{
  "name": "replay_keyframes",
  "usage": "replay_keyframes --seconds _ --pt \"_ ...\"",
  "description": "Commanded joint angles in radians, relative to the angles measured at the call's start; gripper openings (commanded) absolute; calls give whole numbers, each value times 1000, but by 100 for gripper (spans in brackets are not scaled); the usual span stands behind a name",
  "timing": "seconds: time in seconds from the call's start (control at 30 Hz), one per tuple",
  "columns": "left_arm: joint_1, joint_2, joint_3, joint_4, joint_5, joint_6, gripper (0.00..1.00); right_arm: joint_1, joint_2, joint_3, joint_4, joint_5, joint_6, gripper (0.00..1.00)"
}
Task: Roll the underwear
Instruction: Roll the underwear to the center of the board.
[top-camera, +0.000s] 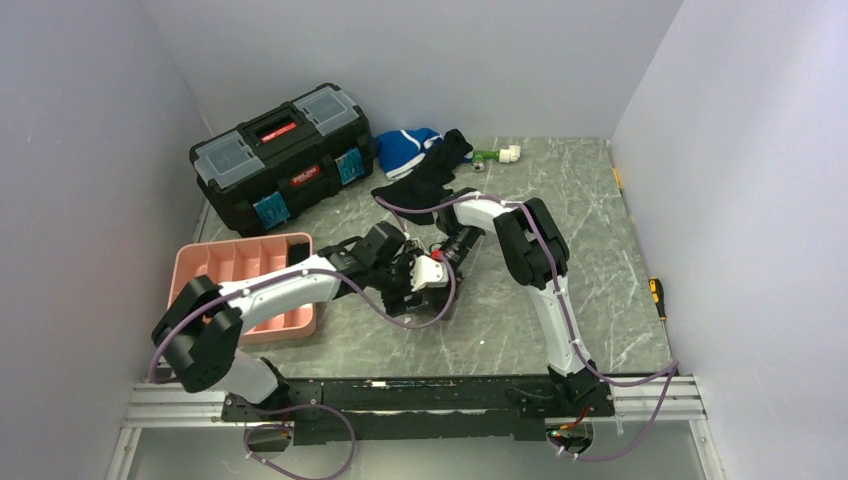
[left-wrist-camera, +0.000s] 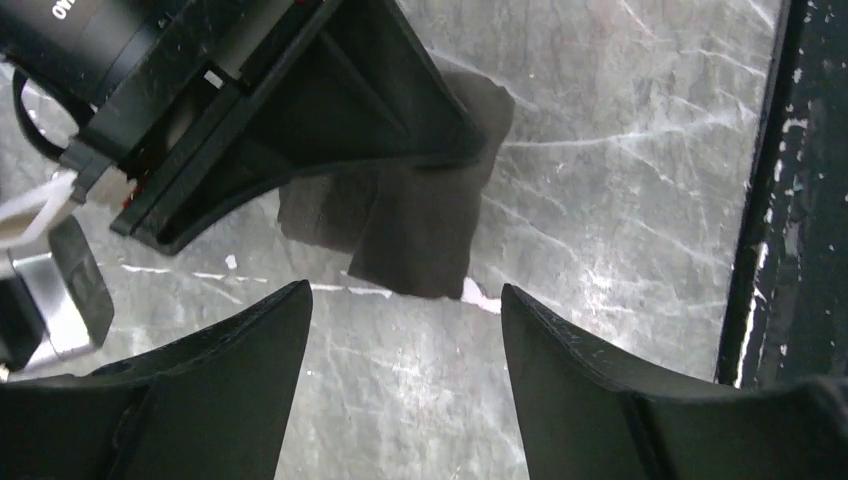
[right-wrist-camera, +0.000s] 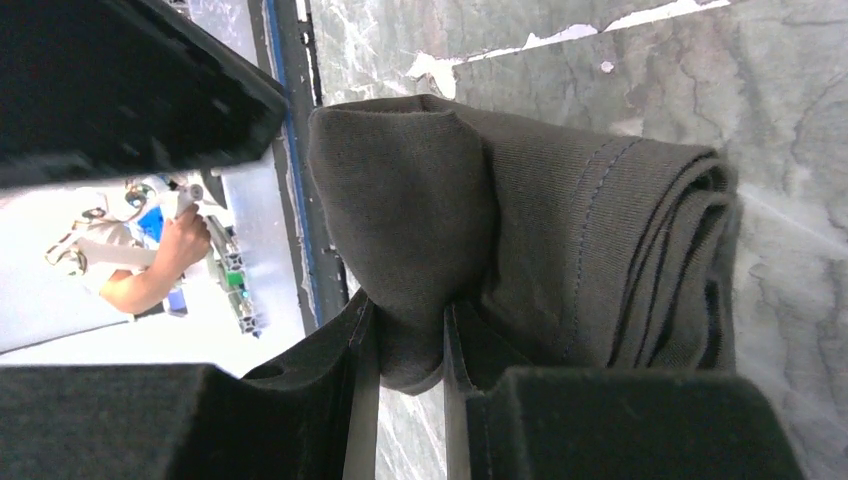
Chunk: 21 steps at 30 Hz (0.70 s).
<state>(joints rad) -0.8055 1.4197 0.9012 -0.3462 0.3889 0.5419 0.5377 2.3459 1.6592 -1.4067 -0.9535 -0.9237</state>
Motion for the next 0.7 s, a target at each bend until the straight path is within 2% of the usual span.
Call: replay_keyframes --seconds 0.0,0.1,0.4,0.57,0.67 --pt "-17 77 82 40 60 12 79 11 43 -40 127 143 -29 6" --pt "-26 117 96 50 62 21 84 11 48 -42 126 146 -30 6" --pt "-47 228 130 37 94 49 87 11 50 -44 135 154 -23 6" --pt "-52 284 141 74 76 42 86 11 53 -45 135 154 -21 6" --pt "-53 308 146 90 79 29 80 11 53 -46 134 153 -20 6"
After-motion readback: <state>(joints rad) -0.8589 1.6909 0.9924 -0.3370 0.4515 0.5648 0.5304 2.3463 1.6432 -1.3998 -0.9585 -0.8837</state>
